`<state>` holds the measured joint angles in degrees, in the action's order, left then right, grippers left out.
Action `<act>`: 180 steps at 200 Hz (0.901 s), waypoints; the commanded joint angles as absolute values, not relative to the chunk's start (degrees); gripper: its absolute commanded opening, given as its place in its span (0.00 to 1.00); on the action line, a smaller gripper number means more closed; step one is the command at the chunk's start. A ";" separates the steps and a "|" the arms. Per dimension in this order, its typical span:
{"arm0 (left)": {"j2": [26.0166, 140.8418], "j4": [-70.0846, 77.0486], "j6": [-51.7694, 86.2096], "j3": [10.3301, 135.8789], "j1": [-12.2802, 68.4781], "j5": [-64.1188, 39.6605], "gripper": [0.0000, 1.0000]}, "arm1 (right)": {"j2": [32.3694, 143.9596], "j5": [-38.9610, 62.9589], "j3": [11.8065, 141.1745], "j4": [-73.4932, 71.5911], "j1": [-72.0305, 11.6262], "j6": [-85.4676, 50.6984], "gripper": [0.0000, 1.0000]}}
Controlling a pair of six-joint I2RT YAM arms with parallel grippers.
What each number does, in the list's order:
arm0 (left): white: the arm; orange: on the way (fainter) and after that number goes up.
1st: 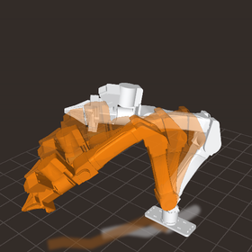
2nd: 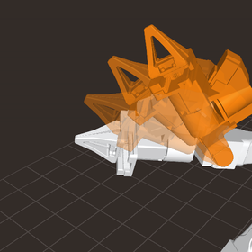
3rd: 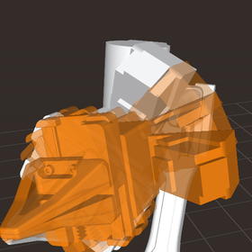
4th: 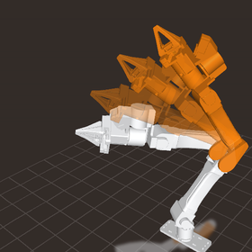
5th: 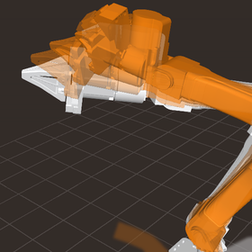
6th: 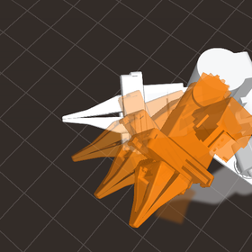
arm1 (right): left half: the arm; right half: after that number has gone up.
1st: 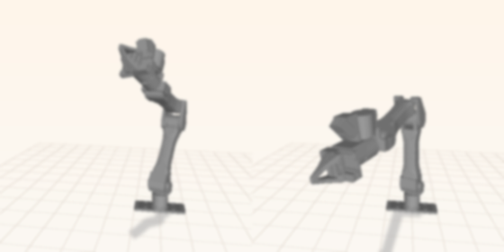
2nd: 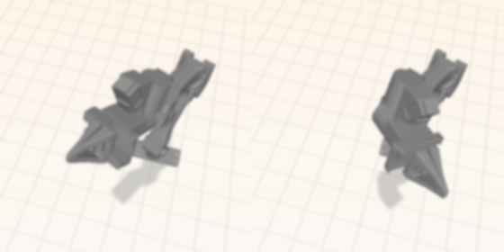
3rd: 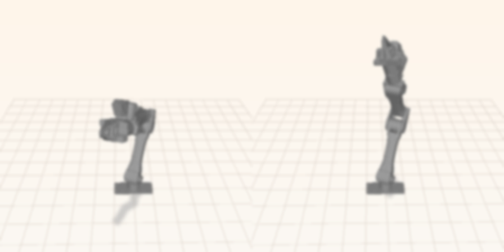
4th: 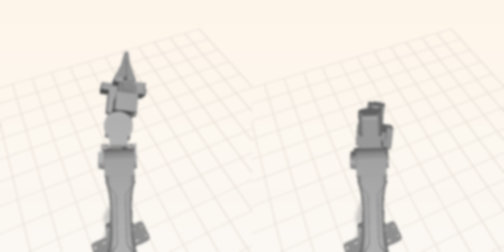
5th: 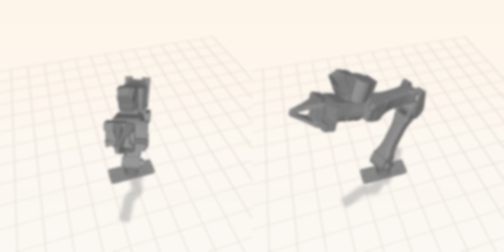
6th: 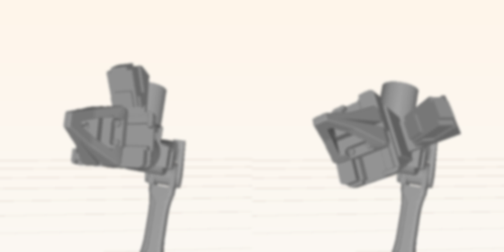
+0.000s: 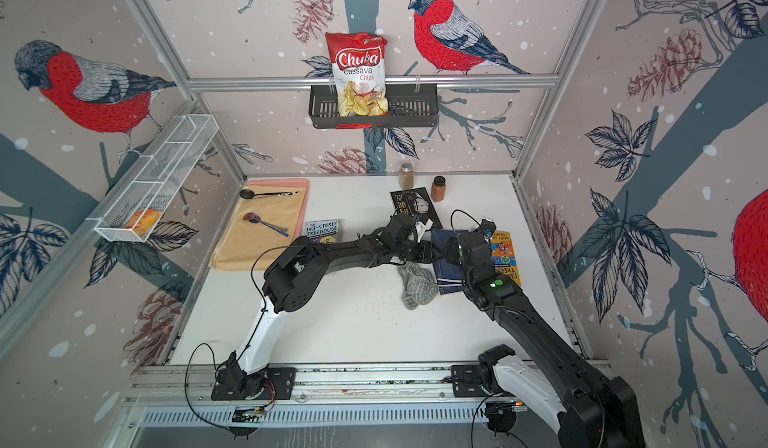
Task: Wipe the cover of the book
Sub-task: Place the book on the book, then move the book to the center of the board.
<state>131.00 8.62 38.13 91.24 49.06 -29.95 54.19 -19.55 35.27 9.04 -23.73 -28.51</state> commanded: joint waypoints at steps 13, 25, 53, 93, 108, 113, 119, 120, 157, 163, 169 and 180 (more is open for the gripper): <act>130.92 -0.96 30.72 92.22 49.00 -28.37 0.55 | 56.41 -16.85 36.12 6.79 -23.00 -27.51 0.81; 129.33 -1.95 29.53 90.12 48.28 -27.20 0.58 | 57.51 -16.32 36.36 6.22 -22.93 -27.21 0.81; 123.45 2.37 29.31 81.74 45.14 -27.34 0.69 | 61.70 -14.17 38.13 3.59 -22.68 -25.74 0.81; 116.13 6.02 28.32 74.93 40.53 -26.11 0.73 | 71.37 -6.76 42.24 -4.07 -19.75 -21.34 0.81; 114.68 7.30 29.23 73.34 38.43 -24.59 0.73 | 79.64 -2.98 46.90 -4.53 -17.70 -18.86 0.80; 114.47 7.52 29.59 73.06 37.87 -23.81 0.73 | 82.29 -1.93 48.89 -4.08 -17.18 -17.80 0.80; 114.31 7.69 29.88 72.89 37.38 -22.91 0.73 | 85.74 -0.54 51.77 -2.95 -16.69 -16.49 0.79; 114.33 7.71 29.88 72.87 37.36 -22.84 0.73 | 86.46 -0.31 52.34 -2.66 -16.52 -16.33 0.79; 113.68 7.37 29.76 72.80 37.00 -18.07 0.73 | 105.80 4.72 70.14 5.75 -13.10 -13.96 0.75; 113.70 7.16 29.59 72.79 36.91 -17.33 0.73 | 108.18 5.39 72.65 7.24 -12.69 -13.85 0.75; 113.72 7.09 29.47 72.65 36.76 -16.58 0.73 | 110.20 6.30 74.45 7.68 -12.40 -13.44 0.75; 114.01 7.54 29.50 72.44 36.52 -15.61 0.73 | 113.49 7.45 77.68 8.70 -12.20 -12.93 0.75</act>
